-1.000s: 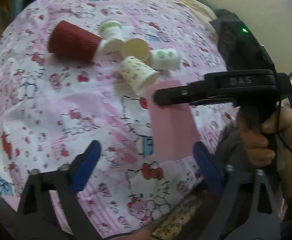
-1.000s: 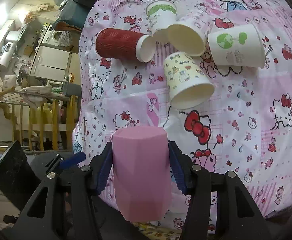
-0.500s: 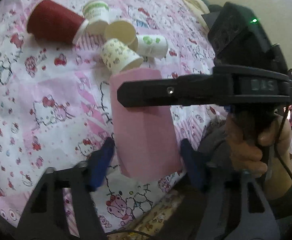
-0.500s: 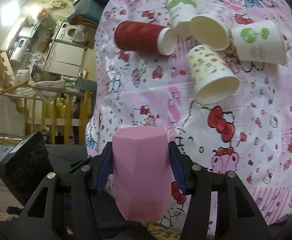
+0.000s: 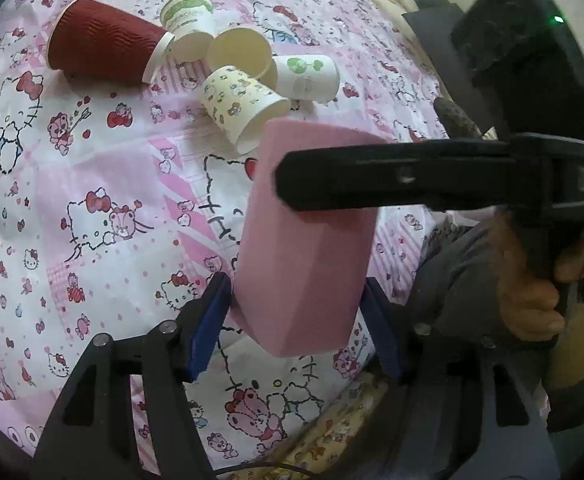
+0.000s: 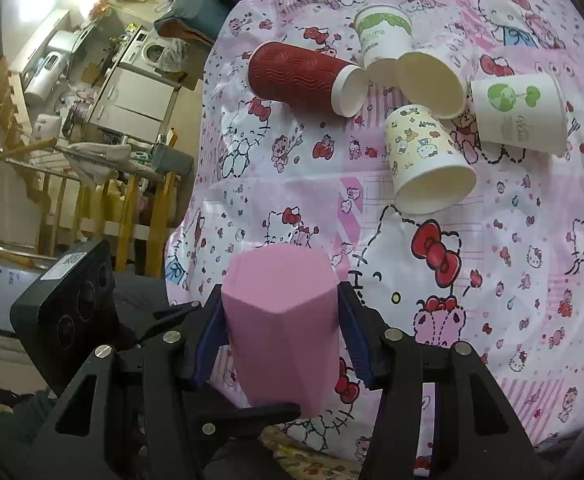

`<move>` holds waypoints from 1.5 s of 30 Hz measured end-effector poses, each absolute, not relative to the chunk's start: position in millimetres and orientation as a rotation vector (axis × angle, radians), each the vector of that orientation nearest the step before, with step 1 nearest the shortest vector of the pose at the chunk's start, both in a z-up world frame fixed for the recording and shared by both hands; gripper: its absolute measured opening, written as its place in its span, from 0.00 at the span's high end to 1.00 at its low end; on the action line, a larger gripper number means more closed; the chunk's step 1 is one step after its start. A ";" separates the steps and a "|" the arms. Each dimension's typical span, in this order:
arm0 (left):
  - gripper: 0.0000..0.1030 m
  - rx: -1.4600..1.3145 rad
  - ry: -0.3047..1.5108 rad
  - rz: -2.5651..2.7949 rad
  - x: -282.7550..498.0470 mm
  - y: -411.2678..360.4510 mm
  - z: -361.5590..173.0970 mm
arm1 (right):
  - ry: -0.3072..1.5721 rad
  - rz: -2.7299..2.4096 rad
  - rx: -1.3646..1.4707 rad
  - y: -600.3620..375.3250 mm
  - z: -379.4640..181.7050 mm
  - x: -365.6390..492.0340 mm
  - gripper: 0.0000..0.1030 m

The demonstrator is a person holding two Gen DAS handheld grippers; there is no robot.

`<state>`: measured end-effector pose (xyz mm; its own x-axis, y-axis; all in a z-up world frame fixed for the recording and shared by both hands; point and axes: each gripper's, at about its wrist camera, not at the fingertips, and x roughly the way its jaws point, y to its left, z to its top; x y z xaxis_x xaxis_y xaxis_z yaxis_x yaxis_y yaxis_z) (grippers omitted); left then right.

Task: Flip cup upside down
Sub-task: 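Rotate the pink cup with the right tool so its base faces up, then lower the pink cup rim-down onto the bedspread and open the right tool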

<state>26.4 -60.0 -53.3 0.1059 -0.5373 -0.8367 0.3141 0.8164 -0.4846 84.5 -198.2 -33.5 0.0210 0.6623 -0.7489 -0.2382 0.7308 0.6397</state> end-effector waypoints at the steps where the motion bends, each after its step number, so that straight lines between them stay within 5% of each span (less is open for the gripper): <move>1: 0.36 -0.206 1.328 -0.632 26.6 -59.4 -53.9 | 1.381 0.725 0.377 -198.9 -32.7 83.9 0.45; 16: 0.35 -0.162 1.353 -0.485 29.2 -38.6 -59.0 | 1.286 0.649 0.202 -200.0 -17.7 79.8 0.46; 22: 0.24 -0.160 1.270 -0.232 23.4 7.2 -45.5 | 1.161 0.538 -0.006 -201.1 -2.1 67.4 0.46; 26: 0.02 -0.141 1.214 -0.126 20.1 20.7 -39.2 | 1.154 0.506 -0.077 -190.4 -14.3 59.7 0.46; 45: 0.00 -0.081 1.136 -0.042 24.3 20.1 -34.1 | 1.171 0.540 -0.165 -159.9 -49.2 43.5 0.42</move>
